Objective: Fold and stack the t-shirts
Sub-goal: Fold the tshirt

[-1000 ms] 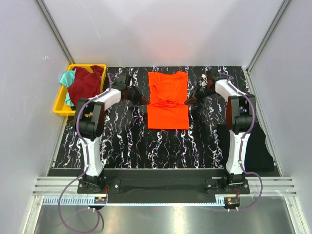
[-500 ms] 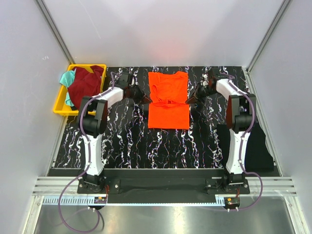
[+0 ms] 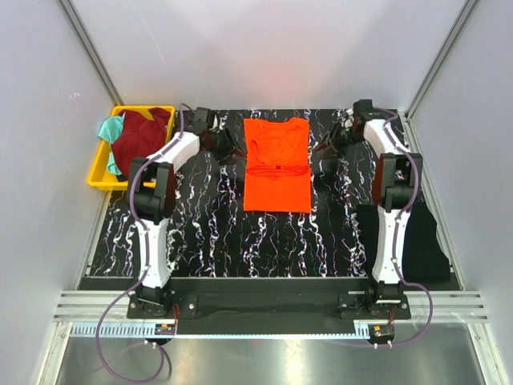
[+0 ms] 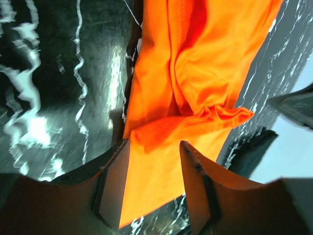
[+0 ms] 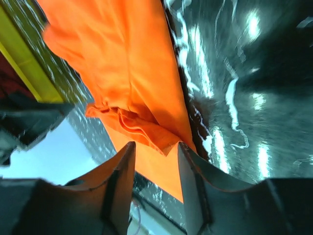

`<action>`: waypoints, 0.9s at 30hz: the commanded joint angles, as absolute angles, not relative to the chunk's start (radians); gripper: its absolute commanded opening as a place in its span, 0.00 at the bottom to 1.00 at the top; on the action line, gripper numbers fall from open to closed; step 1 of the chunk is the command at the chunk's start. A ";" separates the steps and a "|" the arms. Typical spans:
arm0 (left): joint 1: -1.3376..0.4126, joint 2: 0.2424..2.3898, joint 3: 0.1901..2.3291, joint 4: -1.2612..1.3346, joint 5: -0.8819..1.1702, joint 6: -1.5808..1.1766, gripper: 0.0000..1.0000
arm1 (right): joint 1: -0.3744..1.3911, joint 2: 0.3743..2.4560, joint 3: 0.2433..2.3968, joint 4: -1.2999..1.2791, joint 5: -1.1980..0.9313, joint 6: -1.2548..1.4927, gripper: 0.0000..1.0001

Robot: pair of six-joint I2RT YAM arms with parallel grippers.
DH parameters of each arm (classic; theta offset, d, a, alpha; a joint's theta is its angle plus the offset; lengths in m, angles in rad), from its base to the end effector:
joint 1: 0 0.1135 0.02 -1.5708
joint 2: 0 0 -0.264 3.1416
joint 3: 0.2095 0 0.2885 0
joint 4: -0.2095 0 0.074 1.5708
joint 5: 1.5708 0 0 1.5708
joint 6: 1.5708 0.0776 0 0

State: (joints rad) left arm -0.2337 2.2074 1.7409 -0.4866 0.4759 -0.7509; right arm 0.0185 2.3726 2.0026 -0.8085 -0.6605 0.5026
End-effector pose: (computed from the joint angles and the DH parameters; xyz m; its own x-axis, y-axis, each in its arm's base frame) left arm 0.5159 -0.1594 0.1359 -0.8964 -0.4100 -0.1686 -0.2019 0.7161 -0.6682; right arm 0.5453 0.0577 0.1260 -0.9296 0.3633 -0.0620 0.2267 0.6963 0.6810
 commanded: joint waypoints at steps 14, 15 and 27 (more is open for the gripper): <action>-0.420 1.979 1.456 -0.365 0.431 -0.699 0.43 | 0.242 2.060 1.683 -0.769 -0.281 0.448 0.49; -0.420 1.996 1.471 -0.357 0.436 -0.709 0.43 | 0.258 2.078 1.698 -0.769 -0.229 0.443 0.51; -0.397 2.218 1.667 -0.337 0.480 -0.729 0.43 | 0.314 2.259 1.894 -0.801 -0.078 0.411 0.54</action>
